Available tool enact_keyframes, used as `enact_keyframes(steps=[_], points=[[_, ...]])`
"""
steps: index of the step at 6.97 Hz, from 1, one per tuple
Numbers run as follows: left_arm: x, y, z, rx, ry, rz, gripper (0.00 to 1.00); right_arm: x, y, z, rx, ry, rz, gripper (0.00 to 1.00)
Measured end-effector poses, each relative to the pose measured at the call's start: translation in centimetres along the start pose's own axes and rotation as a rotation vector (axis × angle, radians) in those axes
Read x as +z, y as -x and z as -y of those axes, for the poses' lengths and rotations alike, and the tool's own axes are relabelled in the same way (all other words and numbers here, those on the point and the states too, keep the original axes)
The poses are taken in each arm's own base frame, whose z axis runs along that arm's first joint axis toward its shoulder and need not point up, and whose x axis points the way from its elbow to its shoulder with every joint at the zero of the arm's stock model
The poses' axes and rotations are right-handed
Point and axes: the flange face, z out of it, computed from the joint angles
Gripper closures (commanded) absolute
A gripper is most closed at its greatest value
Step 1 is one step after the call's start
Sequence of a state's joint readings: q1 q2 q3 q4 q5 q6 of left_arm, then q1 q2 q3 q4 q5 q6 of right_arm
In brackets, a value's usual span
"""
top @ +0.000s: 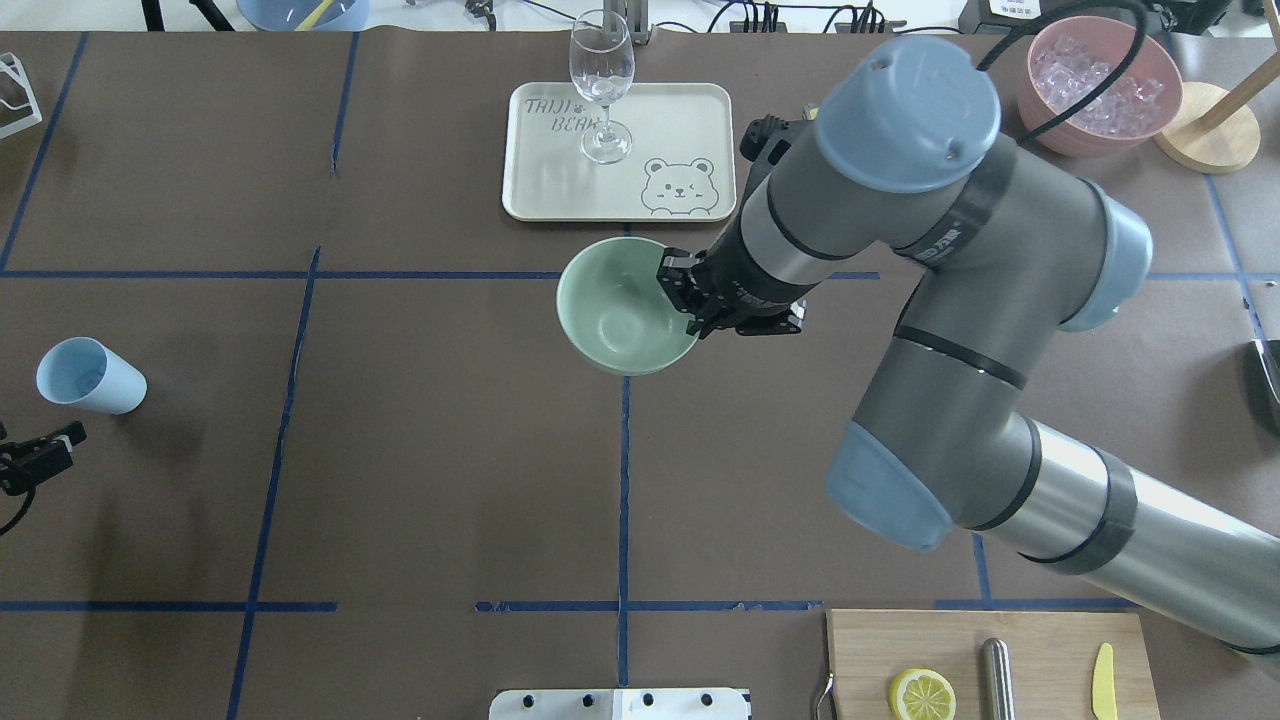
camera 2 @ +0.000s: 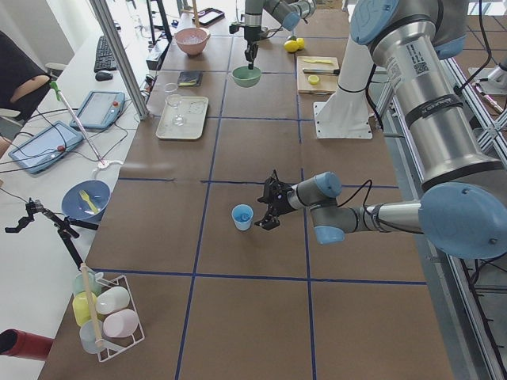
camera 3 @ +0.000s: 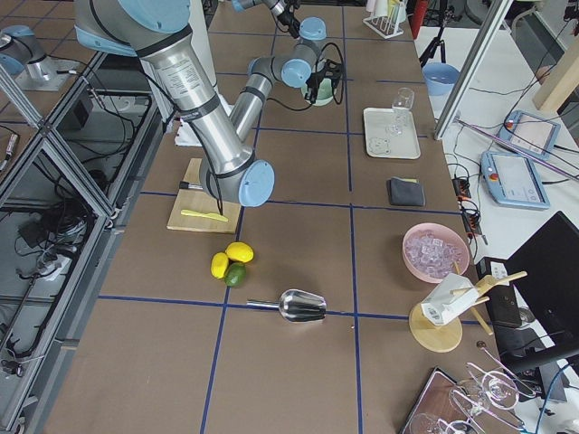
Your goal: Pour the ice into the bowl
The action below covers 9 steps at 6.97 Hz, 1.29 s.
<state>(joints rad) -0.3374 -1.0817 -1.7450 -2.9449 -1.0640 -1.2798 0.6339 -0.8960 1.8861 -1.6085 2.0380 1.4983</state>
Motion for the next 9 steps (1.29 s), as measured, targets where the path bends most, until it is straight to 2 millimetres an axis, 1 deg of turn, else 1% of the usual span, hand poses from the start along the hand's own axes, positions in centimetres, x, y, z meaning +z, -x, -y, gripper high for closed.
enact_keyframes(steps=[1, 2, 3, 5, 6, 9], points=[[1.5, -0.9, -1.4, -0.001, -0.049, 0.012, 0.03, 1.4, 2.0, -1.0, 0.003, -0.008, -0.009, 1.0], [3.1, -2.1, -2.0, 0.007, -0.103, 0.034, 0.03, 2.6, 3.2, -1.6, 0.003, -0.011, -0.018, 1.0], [4.2, -2.7, -2.2, 0.024, -0.161, 0.069, 0.04, 3.6, 4.2, -2.0, 0.002, -0.01, -0.029, 1.0], [5.3, -1.9, -2.2, 0.059, -0.248, 0.127, 0.04, 5.4, 6.2, -2.4, 0.001, -0.009, -0.048, 1.0], [5.8, -1.9, -2.4, 0.064, -0.27, 0.137, 0.04, 6.1, 6.8, -2.5, 0.0, -0.006, -0.057, 1.0], [9.5, -3.8, -4.1, 0.068, -0.301, 0.141, 0.06, 7.3, 7.2, -3.0, -0.003, 0.004, -0.074, 1.0]])
